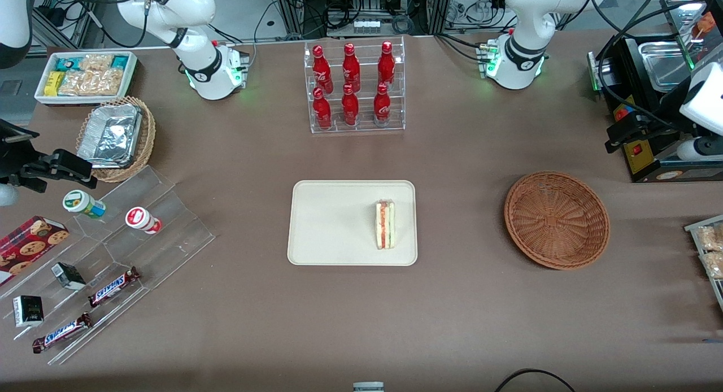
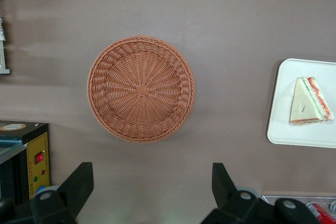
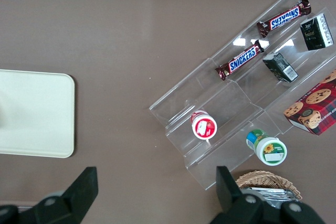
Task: Place sandwich from basket to tray
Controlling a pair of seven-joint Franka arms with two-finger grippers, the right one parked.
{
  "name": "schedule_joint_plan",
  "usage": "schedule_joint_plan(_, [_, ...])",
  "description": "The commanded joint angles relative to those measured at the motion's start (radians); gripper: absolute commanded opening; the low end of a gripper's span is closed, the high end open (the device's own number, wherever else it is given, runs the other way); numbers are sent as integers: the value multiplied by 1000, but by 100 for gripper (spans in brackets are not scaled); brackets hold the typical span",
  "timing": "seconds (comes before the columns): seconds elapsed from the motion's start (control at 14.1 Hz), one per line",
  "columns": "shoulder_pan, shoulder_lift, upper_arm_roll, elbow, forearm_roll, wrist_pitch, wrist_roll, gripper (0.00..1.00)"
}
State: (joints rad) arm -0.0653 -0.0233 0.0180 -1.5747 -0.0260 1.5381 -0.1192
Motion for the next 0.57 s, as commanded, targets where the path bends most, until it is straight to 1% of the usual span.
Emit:
schedule_joint_plan(0.0, [25,5,-23,10,17,-24,18,100])
schedule_joint_plan(0.14, [27,-4,-26,10,18,-33,13,100])
schedule_joint_plan(0.28, [24,-1,-29,7,18,-36,-36,100])
schedule_joint_plan(0.49, [27,0,-47,7,43,-36,-34,100])
